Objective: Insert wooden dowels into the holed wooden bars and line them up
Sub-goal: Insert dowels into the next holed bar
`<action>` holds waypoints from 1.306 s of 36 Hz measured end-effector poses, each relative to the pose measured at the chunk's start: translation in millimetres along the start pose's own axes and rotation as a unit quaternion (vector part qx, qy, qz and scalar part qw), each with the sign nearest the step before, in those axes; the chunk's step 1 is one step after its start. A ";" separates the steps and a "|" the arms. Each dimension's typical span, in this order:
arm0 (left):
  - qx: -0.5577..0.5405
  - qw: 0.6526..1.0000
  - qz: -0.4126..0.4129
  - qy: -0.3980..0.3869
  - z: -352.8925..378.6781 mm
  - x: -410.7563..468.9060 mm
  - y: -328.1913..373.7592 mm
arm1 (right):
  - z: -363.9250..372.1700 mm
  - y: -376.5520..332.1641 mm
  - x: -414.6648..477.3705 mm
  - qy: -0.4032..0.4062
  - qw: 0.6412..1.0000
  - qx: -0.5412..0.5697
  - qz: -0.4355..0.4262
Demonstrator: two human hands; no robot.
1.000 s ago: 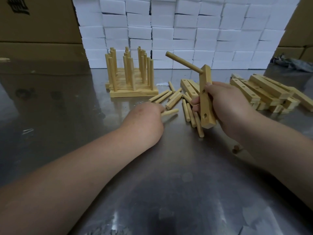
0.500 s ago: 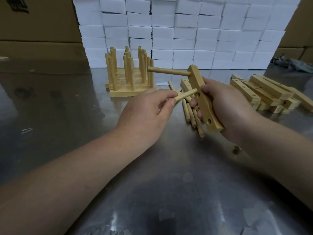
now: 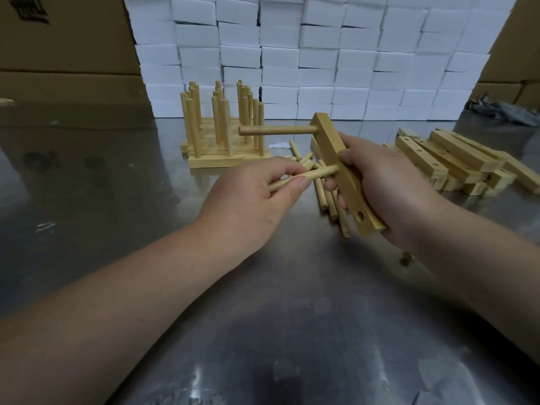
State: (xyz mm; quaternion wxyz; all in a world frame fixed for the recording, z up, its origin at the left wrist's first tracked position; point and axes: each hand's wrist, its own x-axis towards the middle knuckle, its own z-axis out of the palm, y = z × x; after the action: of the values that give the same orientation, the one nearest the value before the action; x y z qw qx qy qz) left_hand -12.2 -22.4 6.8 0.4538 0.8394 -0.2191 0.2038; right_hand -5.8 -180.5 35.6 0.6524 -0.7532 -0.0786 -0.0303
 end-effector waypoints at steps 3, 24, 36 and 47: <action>-0.003 1.000 0.003 0.006 -1.0 -0.5 1.7 | 1.6 -0.2 -2.0 -0.015 0.999 -0.022 -0.017; -0.027 0.996 -0.087 -0.020 -6.6 2.3 8.0 | 5.7 3.3 -7.6 0.015 0.995 -0.067 -0.070; -0.130 0.970 -0.203 -0.031 -0.1 11.4 -7.3 | -10.8 0.9 3.7 0.170 0.984 -0.003 -0.059; 0.288 0.911 0.057 -0.289 25.1 2.7 0.9 | -6.3 4.1 11.8 0.194 0.976 0.096 -0.008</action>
State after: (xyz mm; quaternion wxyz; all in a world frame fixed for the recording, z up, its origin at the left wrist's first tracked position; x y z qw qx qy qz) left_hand -6.9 -44.7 -3.7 0.0972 0.9419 -0.3199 0.0323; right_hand 6.8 -186.3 34.3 0.7243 -0.6661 0.0414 -0.1734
